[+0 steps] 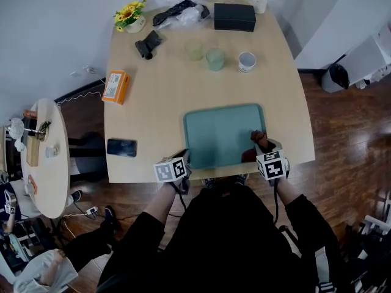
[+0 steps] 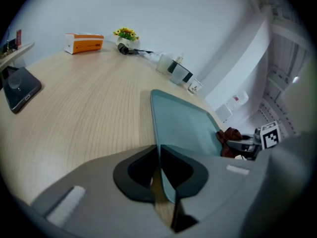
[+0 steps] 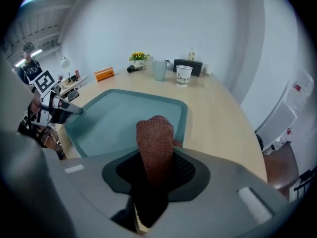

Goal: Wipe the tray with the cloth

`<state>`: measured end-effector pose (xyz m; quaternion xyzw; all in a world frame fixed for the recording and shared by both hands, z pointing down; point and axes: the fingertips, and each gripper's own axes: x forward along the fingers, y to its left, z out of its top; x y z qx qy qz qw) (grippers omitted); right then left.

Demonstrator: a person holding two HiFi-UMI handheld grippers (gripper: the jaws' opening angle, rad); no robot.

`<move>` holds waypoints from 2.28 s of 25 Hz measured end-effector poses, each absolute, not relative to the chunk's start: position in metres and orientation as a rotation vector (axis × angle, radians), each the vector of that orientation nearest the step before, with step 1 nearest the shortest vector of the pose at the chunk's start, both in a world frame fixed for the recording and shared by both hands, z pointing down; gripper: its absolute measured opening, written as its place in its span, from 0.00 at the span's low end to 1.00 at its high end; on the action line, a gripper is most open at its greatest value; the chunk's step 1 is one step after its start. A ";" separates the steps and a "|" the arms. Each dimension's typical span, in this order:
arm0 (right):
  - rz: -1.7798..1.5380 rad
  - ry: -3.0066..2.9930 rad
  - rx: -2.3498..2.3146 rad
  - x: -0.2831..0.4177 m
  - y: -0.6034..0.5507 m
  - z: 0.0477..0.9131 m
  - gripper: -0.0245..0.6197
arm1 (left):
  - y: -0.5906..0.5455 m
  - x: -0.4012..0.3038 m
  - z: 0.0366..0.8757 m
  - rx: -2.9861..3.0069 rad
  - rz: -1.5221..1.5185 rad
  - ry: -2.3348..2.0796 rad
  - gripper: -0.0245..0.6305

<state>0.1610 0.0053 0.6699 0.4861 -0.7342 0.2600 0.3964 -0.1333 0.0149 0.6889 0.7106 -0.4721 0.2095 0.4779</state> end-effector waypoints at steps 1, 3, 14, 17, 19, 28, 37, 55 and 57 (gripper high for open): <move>0.668 -1.872 1.229 0.150 0.006 0.669 0.22 | 0.015 -0.134 0.688 1.731 0.507 -1.157 0.05; 0.675 -1.916 1.195 0.120 0.009 0.667 0.22 | 0.014 -0.134 0.688 1.724 0.500 -1.165 0.04; 0.590 -2.207 0.835 -0.100 0.032 0.661 0.22 | 0.015 -0.131 0.687 1.728 0.481 -1.168 0.04; 0.591 -2.201 0.839 -0.108 0.029 0.666 0.22 | 0.012 -0.133 0.688 1.724 0.470 -1.153 0.04; 0.604 -2.195 0.838 -0.105 0.029 0.669 0.22 | 0.013 -0.134 0.689 1.729 0.480 -1.153 0.04; 0.479 -2.167 0.778 -0.098 -0.024 0.667 0.22 | 0.014 -0.128 0.687 1.749 0.498 -1.165 0.04; 0.334 -2.136 0.618 -0.103 -0.124 0.661 0.22 | 0.014 -0.129 0.689 1.746 0.495 -1.162 0.04; 0.252 -2.136 0.257 -0.056 0.062 0.675 0.22 | 0.013 -0.131 0.690 1.751 0.506 -1.181 0.04; 0.240 -2.136 0.251 -0.056 0.063 0.675 0.22 | 0.014 -0.130 0.689 1.751 0.507 -1.182 0.04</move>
